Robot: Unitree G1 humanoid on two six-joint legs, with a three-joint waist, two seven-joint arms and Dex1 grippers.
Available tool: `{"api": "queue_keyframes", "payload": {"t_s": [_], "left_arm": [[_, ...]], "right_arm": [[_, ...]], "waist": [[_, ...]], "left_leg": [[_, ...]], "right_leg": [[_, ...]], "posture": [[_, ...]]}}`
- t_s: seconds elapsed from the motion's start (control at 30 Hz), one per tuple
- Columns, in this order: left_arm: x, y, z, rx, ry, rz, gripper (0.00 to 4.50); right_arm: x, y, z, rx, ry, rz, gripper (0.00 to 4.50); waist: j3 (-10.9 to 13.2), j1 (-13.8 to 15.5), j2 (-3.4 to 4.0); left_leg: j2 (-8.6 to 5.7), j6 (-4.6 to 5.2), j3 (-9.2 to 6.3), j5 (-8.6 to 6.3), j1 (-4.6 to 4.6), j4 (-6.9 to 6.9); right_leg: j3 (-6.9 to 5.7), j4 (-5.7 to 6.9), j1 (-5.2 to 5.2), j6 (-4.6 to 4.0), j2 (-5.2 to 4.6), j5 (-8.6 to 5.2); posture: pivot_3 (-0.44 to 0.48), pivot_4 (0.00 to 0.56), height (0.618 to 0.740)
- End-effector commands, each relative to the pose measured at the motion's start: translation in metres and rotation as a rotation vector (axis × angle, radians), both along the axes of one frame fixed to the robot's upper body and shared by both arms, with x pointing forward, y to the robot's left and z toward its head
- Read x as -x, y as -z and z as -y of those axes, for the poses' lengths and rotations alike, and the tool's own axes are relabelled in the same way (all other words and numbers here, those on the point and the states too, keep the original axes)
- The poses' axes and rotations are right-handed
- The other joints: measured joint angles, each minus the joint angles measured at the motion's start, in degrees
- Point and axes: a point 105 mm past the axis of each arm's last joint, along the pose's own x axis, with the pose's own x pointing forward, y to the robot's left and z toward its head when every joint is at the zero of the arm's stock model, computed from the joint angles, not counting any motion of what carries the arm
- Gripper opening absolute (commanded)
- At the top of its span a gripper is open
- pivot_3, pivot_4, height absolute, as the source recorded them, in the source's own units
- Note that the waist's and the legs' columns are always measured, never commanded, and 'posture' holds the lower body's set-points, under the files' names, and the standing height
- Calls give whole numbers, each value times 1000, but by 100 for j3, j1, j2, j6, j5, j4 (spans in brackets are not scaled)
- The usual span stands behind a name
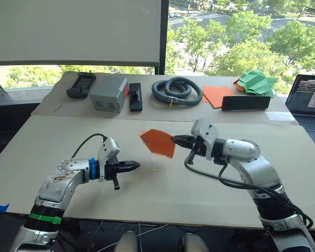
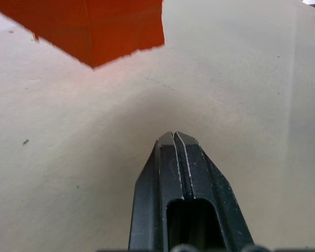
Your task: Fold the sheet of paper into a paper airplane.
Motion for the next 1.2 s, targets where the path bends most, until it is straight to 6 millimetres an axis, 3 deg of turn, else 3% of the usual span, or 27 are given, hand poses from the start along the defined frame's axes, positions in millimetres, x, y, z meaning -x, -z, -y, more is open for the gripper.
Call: {"api": "queue_keyframes", "payload": {"t_s": [0.03, 0.17, 0.3, 0.43, 0.57, 0.73, 0.87, 1.0, 1.2], "left_arm": [[-5, -9, -2, 15, -7, 29, 0], [-6, -10, -1, 21, -2, 27, 0], [-5, -10, 1, 25, 9, 24, 0], [-4, -11, 1, 25, 13, 25, 0], [-3, -9, -1, 18, 9, 22, 0], [-3, -7, -1, 15, 6, 18, 0], [-3, -5, -1, 14, 6, 15, 0], [-3, -3, 1, 15, 11, 10, 0], [-4, -6, 3, 18, 19, 16, 0]], "right_arm": [[17, -1, -16, 230, -127, 385, 52], [29, 40, -13, 433, -232, 498, 52], [34, 93, 2, 569, -306, 439, 52], [32, 112, 10, 591, -316, 369, 52], [31, 109, 11, 551, -304, 289, 1277], [36, 84, 9, 406, -264, 131, 2965], [44, 58, 3, 226, -237, -112, 2965], [36, 42, -11, 14, -141, -275, 2965], [30, 69, -17, 1, -16, -424, 1110]], "waist": [[-1, -10, -3], [-1, 2, -7], [1, 2, -10], [2, -26, -12], [2, -25, -13], [2, 12, -16], [3, 26, -18], [2, -1, -21], [2, 47, -21]], "left_leg": [[0, 0, 0, 0, 2, 0], [0, 1, 1, 2, 4, 0], [0, 0, 5, 2, 6, 3], [0, 3, 6, 5, 8, 3], [1, 8, 6, 7, 28, 3], [1, 16, 6, 12, 25, 6], [1, 36, 6, 25, 23, 7], [7, 6, 5, 6, 28, 6], [3, 4, 5, 5, 17, 7]], "right_leg": [[0, 0, 0, 0, 0, 0], [2, 1, 4, 0, 0, 0], [7, 0, 8, 0, -1, 0], [12, 6, 8, 0, 0, 1], [14, 13, 22, 0, 1, 1], [14, 11, 31, 0, 1, 1], [15, 12, 32, -1, 1, 1], [13, 15, 28, -1, 5, 2], [13, 14, 18, -2, 4, 2]], "posture": [[0, 150, 711], [0, 150, 711], [0, 150, 711], [0, 150, 711], [0, 150, 711], [0, 150, 711], [0, 150, 711], [0, 150, 711], [0, 150, 711]]}}
